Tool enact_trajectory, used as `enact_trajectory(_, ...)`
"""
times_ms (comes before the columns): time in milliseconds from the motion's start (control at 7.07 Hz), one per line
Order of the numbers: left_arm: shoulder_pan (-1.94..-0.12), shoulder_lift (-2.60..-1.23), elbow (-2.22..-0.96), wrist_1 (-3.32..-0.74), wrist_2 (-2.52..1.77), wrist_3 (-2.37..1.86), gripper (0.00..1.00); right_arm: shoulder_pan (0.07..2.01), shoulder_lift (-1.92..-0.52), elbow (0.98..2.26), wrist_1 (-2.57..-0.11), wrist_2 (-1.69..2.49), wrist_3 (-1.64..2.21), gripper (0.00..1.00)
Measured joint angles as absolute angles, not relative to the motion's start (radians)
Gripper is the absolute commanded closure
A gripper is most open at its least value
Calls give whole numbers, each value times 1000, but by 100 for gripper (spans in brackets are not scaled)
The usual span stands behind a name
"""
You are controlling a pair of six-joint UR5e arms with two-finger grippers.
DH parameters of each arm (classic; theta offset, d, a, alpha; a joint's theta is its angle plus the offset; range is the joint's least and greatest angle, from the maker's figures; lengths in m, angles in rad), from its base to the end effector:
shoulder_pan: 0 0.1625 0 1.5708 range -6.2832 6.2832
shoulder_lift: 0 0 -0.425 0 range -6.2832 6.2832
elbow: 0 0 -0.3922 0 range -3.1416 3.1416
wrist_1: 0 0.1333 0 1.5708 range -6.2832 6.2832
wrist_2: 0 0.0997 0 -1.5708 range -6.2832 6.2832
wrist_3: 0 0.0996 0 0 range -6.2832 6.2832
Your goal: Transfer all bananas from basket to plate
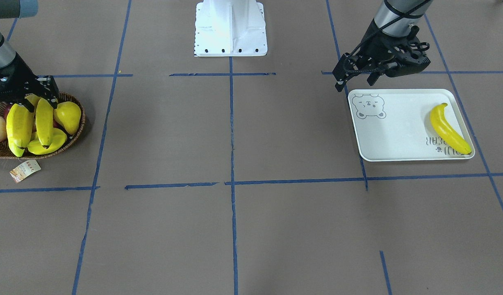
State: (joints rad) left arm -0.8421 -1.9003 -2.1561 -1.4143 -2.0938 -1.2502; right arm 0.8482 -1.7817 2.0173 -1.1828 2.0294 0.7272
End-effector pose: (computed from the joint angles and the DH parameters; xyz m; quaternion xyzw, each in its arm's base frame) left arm 0.2762 -0.4350 0.2479 -0.0044 0.4307 -0.1389 0.8917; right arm -0.2145 -0.3781 0.5008 0.0802 -0.3600 -0.0676 0.9270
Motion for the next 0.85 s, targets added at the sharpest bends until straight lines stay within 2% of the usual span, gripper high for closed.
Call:
enact_trajectory(424, -842, -1900, -2157, -1414, -2094, -1250, 0, 837, -1782, 2009, -1184, 2029, 727, 54)
enact_trajectory(566, -842, -1900, -2157, -1414, -2094, -1250, 0, 832, -1782, 2004, -1183, 2029, 727, 65)
enact_trajectory(707, -842, -1900, -2157, -1414, -2094, -1250, 0, 828, -1782, 2001, -1181, 2029, 727, 92)
enact_trajectory(849, -842, -1901, -2157, -1414, -2094, -1250, 0, 827, -1781, 2001, -1180, 2030, 727, 99)
